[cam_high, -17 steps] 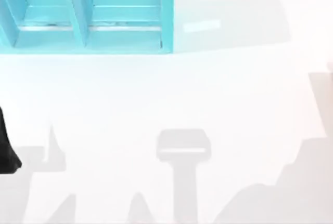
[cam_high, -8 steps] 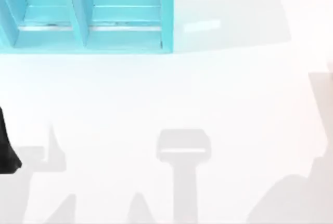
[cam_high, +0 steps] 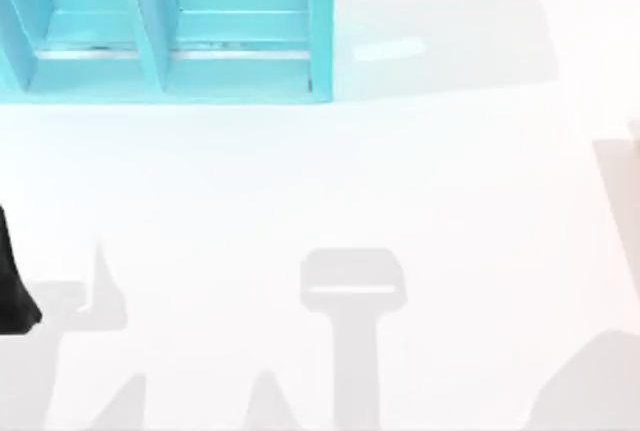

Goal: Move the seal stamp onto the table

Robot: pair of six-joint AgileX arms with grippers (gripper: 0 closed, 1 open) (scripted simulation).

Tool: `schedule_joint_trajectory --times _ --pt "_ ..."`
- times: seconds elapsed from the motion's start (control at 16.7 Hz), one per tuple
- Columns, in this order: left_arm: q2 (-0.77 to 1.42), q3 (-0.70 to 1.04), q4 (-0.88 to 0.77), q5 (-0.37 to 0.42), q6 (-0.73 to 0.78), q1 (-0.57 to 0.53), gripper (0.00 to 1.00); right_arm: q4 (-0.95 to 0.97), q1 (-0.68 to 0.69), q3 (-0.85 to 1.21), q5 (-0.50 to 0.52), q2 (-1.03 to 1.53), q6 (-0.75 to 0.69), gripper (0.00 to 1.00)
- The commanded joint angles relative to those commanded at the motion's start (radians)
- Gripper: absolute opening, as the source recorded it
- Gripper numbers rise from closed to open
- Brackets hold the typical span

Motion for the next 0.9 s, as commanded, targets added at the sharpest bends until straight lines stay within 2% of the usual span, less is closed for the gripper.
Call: schedule_joint_trajectory --times 0.06,0.84,0.9 --pt "0.0 0.0 0.0 0.0 0.0 0.0 1.0 0.0 0.0 0.0 0.0 0.0 0.0 1.0" --pt "0.0 0.0 0.0 0.0 0.0 0.0 1.0 0.0 0.0 0.0 0.0 0.0 0.0 0.02" --pt "0.0 0.0 0.0 0.0 0.0 0.0 1.0 0.0 0.0 0.0 0.0 0.0 0.0 0.0"
